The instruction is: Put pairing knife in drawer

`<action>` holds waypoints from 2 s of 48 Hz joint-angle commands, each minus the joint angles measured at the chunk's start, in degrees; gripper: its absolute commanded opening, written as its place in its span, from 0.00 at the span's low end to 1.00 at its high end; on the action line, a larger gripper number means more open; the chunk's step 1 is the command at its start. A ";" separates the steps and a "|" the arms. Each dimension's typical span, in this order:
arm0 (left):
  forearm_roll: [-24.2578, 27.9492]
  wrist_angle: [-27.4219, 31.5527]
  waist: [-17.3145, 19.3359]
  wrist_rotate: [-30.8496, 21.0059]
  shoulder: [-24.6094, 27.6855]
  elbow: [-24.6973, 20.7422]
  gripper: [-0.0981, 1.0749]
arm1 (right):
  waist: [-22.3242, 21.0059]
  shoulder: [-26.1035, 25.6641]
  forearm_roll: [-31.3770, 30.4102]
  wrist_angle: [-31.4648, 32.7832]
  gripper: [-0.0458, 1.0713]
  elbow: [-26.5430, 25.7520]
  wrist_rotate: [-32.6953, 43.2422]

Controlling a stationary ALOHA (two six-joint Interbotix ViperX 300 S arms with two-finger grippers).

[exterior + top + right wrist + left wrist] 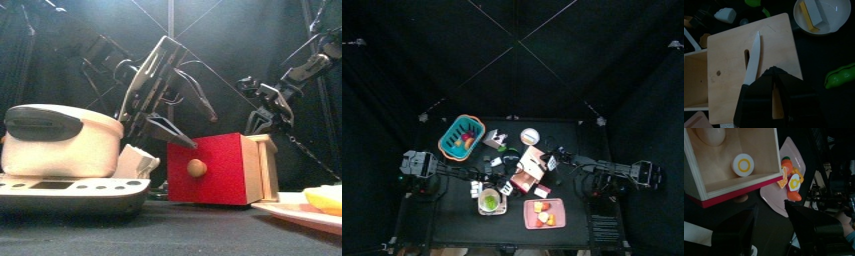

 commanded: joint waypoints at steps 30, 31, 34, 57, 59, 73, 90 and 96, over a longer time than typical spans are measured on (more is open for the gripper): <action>19.78 -3.52 6.06 0.26 -11.43 3.43 0.80 | 0.53 -17.05 5.98 16.08 0.46 -4.31 0.26; 20.30 -3.69 6.33 0.18 -11.78 3.87 0.80 | 0.53 -17.49 6.50 16.70 0.46 -4.57 0.26; 21.88 -4.13 7.47 0.26 -13.01 5.19 0.80 | 0.53 -18.28 8.44 19.07 0.46 -5.45 0.35; 34.45 -6.86 12.39 0.26 -24.17 16.00 0.80 | 10.81 -17.67 2.99 30.85 0.46 -9.49 21.09; 34.72 -7.47 12.92 0.26 -25.22 16.88 0.80 | 12.57 -17.40 0.53 30.59 0.46 -9.84 23.55; 36.91 -9.40 15.12 0.26 -29.44 23.12 0.80 | 21.97 -11.69 -22.06 27.07 0.57 -10.20 35.95; 36.83 -13.89 15.21 0.26 -34.19 29.36 0.80 | 22.06 -8.44 -27.60 24.87 0.78 -8.79 42.89; 36.74 -14.41 15.21 0.18 -37.09 31.03 0.80 | 21.62 -5.27 -29.00 24.61 0.78 -9.05 42.89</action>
